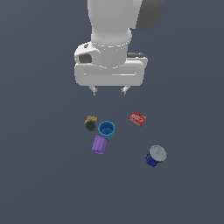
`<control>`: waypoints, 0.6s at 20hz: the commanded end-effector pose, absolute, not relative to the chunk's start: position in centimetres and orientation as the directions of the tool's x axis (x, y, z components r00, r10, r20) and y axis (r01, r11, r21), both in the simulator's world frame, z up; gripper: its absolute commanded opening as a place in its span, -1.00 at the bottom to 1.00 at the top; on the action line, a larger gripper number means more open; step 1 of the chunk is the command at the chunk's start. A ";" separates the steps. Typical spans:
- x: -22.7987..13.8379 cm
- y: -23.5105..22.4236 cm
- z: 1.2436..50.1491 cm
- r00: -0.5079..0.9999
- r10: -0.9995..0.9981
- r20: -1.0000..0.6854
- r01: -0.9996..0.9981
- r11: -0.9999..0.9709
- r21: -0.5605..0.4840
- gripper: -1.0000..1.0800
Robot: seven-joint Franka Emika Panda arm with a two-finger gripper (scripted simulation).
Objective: Pick up a designated object from a clutter of objects.
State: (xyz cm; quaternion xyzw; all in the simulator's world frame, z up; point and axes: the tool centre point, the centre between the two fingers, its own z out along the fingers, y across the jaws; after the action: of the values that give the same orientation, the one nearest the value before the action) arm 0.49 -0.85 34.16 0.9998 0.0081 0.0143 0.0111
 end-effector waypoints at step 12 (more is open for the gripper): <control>1.3 -0.7 32.0 0.999 -0.018 -0.036 -0.017 -1.000 0.018 0.23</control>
State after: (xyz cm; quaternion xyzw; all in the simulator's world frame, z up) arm 1.16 -0.76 32.53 0.9999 -0.0048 -0.0104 0.0094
